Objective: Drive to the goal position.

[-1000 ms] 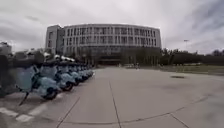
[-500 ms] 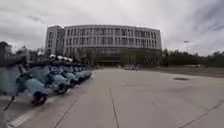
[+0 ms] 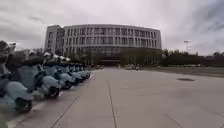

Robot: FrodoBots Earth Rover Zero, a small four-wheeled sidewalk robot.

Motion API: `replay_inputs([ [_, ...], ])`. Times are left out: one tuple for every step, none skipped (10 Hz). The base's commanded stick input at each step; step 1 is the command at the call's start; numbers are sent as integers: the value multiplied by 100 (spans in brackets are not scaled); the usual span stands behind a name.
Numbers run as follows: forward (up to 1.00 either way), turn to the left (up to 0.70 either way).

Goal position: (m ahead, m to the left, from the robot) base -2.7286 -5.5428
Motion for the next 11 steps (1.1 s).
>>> replay_inputs([
  [70, 0],
  [70, 0],
  [70, 0],
  [70, 0],
  [70, 0],
  [70, 0],
  [70, 0],
  [70, 0],
  [70, 0],
  [70, 0],
  [70, 0],
])
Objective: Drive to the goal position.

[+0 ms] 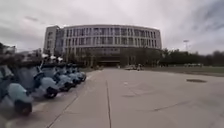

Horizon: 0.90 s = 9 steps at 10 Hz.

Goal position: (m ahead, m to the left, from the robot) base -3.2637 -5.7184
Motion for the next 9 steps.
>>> replay_inputs([
  [70, 0],
  [70, 0],
  [70, 0],
  [70, 0],
  [70, 0],
  [70, 0],
  [70, 0],
  [70, 0],
  [70, 0],
])
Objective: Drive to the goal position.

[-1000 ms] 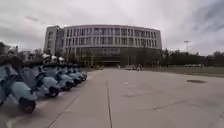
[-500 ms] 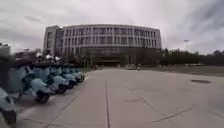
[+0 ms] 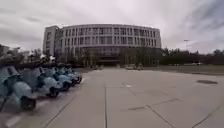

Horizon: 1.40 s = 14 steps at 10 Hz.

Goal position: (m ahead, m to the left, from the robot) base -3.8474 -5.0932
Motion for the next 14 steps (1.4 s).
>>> replay_inputs([
  [70, 0],
  [70, 0],
  [70, 0],
  [70, 0],
  [70, 0],
  [70, 0],
  [70, 0],
  [70, 0],
  [70, 0],
  [70, 0],
  [70, 0],
  [70, 0],
  [70, 0],
  [70, 0],
])
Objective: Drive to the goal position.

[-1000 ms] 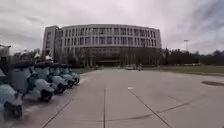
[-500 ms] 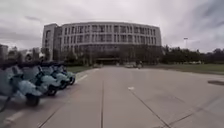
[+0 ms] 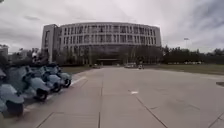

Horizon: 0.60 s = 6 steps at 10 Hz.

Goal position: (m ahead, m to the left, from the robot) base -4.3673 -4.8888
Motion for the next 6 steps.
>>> replay_inputs([
  [70, 0],
  [70, 0],
  [70, 0],
  [70, 0],
  [70, 0],
  [70, 0],
])
